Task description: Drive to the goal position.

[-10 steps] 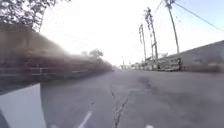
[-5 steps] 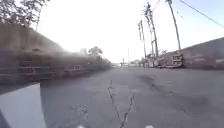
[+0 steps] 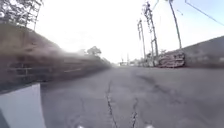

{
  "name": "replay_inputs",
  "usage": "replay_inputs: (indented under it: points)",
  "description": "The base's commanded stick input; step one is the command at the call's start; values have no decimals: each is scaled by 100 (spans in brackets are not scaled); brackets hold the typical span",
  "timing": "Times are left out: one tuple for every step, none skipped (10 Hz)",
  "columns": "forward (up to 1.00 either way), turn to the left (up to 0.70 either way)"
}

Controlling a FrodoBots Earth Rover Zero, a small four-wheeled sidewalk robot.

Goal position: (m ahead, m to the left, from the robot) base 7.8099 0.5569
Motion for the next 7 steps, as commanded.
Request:
replay_inputs:
  points:
    - [70,0]
    - [70,0]
    - [70,0]
    - [70,0]
    - [70,0]
    - [70,0]
    - [70,0]
